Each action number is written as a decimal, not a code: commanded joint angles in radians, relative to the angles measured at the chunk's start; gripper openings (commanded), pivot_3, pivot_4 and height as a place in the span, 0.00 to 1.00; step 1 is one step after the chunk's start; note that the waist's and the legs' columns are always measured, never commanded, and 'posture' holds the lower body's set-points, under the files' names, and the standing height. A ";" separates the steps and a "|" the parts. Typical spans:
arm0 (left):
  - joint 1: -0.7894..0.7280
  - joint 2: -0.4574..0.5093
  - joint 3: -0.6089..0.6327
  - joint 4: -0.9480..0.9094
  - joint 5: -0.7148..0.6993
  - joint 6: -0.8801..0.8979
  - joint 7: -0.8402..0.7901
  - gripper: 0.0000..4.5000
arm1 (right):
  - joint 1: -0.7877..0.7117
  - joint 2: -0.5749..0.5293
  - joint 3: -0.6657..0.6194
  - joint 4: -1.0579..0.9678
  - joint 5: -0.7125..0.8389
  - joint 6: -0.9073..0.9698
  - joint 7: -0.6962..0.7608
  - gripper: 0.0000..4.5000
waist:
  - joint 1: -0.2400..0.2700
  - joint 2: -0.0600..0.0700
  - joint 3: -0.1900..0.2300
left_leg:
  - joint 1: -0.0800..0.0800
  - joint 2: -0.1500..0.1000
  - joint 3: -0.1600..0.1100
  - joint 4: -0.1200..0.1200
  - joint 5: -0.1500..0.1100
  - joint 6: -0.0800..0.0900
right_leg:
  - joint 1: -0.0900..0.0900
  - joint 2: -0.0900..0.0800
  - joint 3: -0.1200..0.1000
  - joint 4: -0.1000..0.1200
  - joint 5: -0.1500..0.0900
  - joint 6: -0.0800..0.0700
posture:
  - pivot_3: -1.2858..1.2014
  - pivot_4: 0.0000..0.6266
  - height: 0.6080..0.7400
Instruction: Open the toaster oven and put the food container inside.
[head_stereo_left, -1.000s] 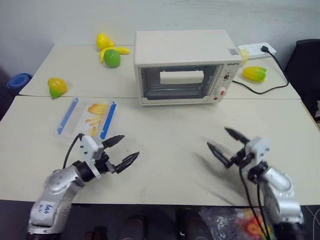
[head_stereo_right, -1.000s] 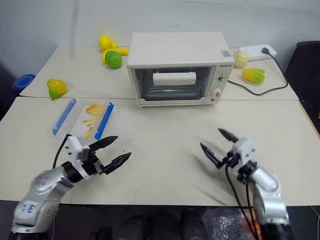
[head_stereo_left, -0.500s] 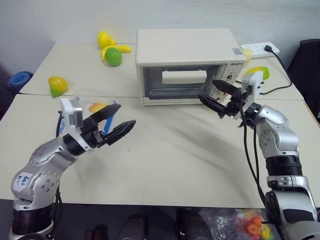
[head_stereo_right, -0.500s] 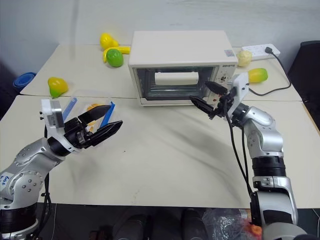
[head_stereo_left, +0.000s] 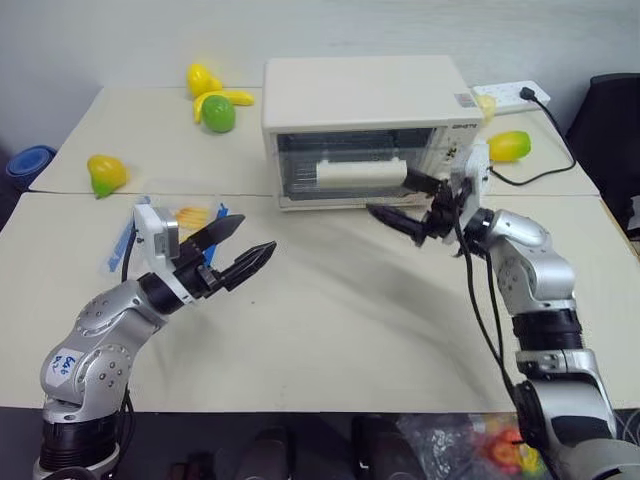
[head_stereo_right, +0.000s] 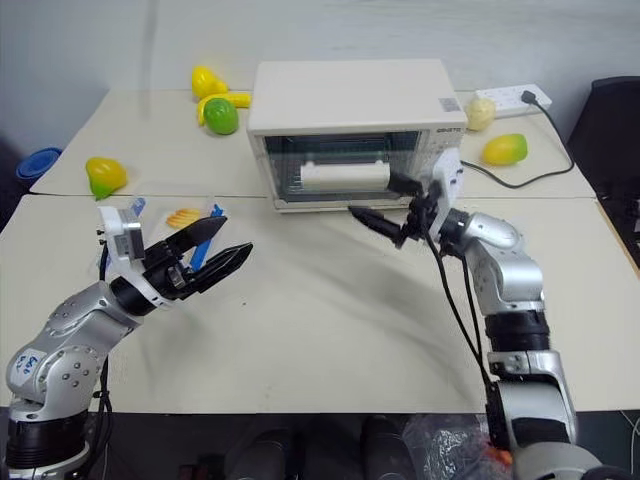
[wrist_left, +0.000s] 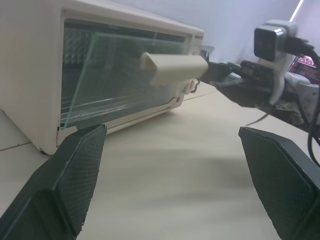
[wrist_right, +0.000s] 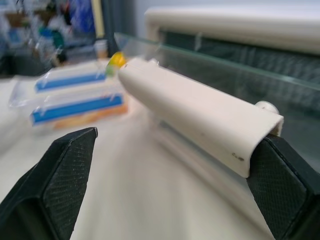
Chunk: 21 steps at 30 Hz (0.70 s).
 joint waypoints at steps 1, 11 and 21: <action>-0.070 0.005 0.023 0.043 0.011 -0.030 -0.007 0.88 | 0.063 -0.021 0.031 -0.101 -0.026 -0.031 0.037 1.00 | 0.002 0.000 0.000 | 0.000 0.000 0.000 0.001 0.000 0.000 | 0.000 0.000 0.000 0.000 0.000 0.000 | 0.52 0.24 1.00; -0.400 -0.035 -0.121 0.423 0.259 -0.125 -0.006 0.19 | 0.151 -0.001 0.036 -0.132 -0.080 -0.107 0.001 1.00 | 0.003 0.000 0.000 | 0.001 -0.001 0.000 0.001 0.001 -0.001 | 0.000 0.001 -0.004 0.001 0.000 0.000 | 0.52 0.24 1.00; -0.458 -0.056 -0.307 0.555 0.455 -0.260 -0.191 0.01 | 0.295 -0.020 -0.061 -0.115 -0.098 -0.235 -0.059 1.00 | 0.012 0.000 0.000 | 0.000 -0.002 -0.001 0.001 0.001 -0.001 | 0.000 0.001 -0.006 0.001 0.000 0.001 | 0.52 0.24 1.00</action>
